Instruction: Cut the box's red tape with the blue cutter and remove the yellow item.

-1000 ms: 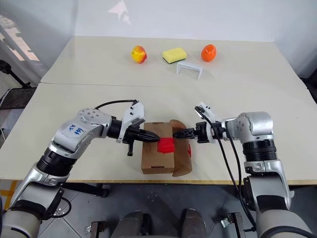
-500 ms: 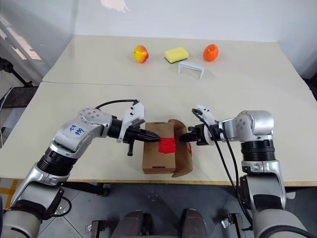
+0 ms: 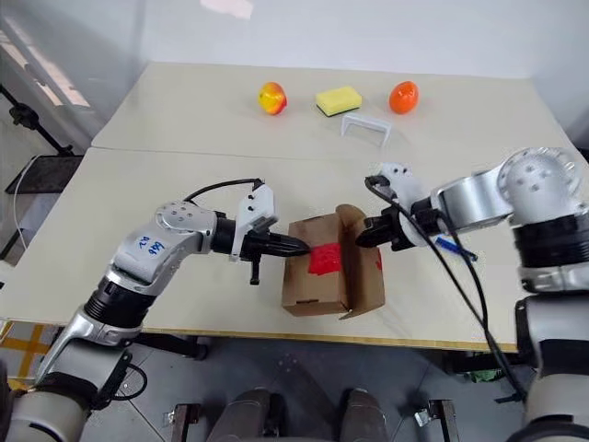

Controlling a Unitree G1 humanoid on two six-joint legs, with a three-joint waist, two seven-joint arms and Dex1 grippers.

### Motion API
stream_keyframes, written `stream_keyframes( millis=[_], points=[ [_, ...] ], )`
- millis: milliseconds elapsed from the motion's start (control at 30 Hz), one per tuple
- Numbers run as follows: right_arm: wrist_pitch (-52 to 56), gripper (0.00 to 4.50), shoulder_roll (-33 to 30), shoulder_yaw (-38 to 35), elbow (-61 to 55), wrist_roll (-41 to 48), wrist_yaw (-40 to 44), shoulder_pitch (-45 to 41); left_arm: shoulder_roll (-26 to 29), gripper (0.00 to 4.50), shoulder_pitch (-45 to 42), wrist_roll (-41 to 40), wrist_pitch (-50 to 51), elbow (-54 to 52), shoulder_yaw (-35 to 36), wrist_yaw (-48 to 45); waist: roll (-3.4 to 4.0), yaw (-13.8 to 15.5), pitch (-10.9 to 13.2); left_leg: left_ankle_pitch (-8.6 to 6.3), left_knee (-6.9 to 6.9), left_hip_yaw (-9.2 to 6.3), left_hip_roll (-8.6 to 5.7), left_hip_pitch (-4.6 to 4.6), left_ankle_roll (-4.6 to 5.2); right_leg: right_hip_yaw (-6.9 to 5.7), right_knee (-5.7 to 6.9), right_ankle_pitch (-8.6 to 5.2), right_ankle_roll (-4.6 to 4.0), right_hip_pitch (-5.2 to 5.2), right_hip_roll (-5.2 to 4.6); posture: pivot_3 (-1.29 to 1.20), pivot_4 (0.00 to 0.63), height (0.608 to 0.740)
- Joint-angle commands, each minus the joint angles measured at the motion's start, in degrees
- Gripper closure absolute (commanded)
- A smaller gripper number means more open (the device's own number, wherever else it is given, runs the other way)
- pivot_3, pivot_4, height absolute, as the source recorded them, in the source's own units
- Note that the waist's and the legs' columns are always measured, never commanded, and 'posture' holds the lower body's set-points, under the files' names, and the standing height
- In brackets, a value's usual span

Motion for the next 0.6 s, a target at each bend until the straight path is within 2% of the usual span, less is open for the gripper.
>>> stream_keyframes(
  millis=[33,200,400,533,600],
  points=[
    [-4.9,4.47,-0.9,2.6,-3.8,11.8,-6.2,-3.4,-1.0,4.5,1.7,3.4,-0.2,2.8,-1.4,2.3,0.0,0.0,0.0,-0.01,0.01,0.03,-0.02,0.0,0.02,0.0,-0.02,0.0,0.0,0.01,0.0,0.0,0.15,0.74],
    [-5.4,4.47,-0.6,4.6,-5.2,11.8,-6.6,-6.9,-1.7,4.5,2.2,4.3,-1.0,3.5,-0.6,2.4,0.0,0.1,0.0,-0.01,0.03,0.07,0.02,-0.02,0.05,0.01,-0.04,0.01,0.02,0.01,0.0,0.0,0.15,0.74],
    [-4.9,4.47,-3.2,9.4,-7.3,11.8,-8.4,-10.4,-2.5,4.5,2.7,5.9,-2.6,5.4,0.5,2.6,-0.04,0.1,0.0,-0.04,0.03,-0.02,0.01,-0.28,0.12,-0.1,-0.06,0.01,0.02,-0.14,-0.04,0.0,0.15,0.74],
    [-6.9,4.47,-3.4,11.3,-10.0,11.8,-11.5,-8.5,-2.1,4.5,3.3,5.8,-3.3,5.4,2.2,2.2,-0.04,0.0,0.0,-0.04,0.05,-0.01,0.0,-0.7,0.12,-0.19,-0.07,0.02,0.03,-0.54,-0.04,0.0,0.15,0.74],
    [-7.4,4.47,-3.7,12.0,-11.1,11.8,-12.8,-8.2,-1.3,4.5,3.4,2.9,-1.2,4.2,4.8,0.4,-0.04,-0.1,0.0,-0.04,0.05,0.01,-0.02,-0.75,0.12,-0.21,-0.03,0.02,0.03,-0.6,-0.03,0.0,0.15,0.74]
  ],
)
